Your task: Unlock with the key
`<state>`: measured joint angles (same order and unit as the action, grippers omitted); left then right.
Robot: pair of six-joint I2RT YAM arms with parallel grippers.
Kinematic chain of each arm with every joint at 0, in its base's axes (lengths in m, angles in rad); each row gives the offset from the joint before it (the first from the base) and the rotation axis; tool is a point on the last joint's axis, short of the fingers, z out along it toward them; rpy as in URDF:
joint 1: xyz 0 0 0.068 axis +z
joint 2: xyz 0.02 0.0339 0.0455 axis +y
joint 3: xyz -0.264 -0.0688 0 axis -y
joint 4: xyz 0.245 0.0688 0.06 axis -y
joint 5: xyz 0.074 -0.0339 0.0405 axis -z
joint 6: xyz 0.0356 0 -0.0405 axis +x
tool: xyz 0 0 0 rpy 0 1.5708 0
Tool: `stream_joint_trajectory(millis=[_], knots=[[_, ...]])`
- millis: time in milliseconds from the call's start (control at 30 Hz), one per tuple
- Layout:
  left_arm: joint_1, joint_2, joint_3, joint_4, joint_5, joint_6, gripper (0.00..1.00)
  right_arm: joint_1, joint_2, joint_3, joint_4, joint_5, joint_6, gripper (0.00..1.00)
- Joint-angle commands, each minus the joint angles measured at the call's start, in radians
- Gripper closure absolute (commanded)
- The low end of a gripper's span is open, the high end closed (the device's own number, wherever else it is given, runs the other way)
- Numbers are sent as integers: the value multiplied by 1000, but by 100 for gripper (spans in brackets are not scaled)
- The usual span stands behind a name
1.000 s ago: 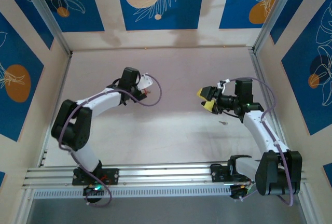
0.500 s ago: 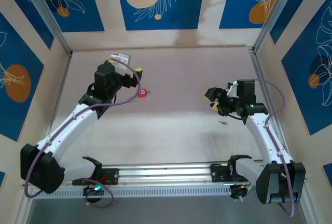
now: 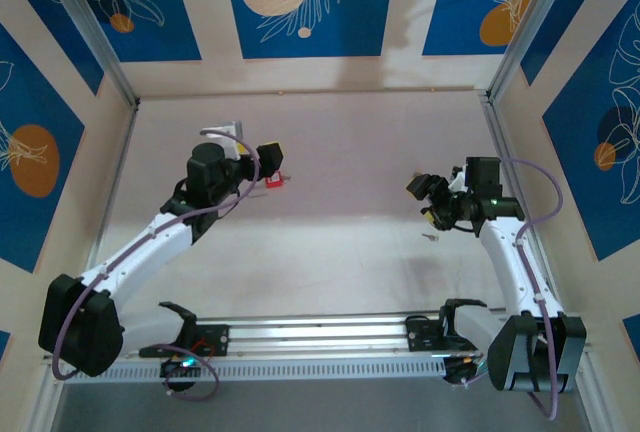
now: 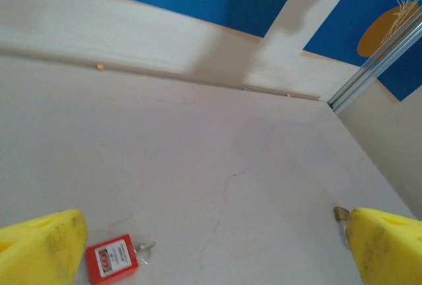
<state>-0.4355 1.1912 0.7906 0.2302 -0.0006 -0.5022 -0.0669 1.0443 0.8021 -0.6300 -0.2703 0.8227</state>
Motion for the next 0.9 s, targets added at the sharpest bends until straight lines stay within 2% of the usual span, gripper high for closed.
stream_joint_trajectory(millis=[0, 233, 333, 467, 867], knots=[[11, -59, -8, 73, 30, -101, 0, -6, 12, 43, -54, 0, -35, 28], [5, -31, 7, -11, 13, -138, 2, 24, 89, 126, -131, 125, -123, 31], [-3, 18, 24, -40, 50, -170, 5, 29, 135, 150, -143, 165, -146, 32], [-5, 63, 78, -152, 29, -173, 6, 29, 174, 164, -126, 200, -168, 33], [-5, 117, 70, -129, 80, -215, 5, 31, 329, 251, -119, 220, -246, 36]])
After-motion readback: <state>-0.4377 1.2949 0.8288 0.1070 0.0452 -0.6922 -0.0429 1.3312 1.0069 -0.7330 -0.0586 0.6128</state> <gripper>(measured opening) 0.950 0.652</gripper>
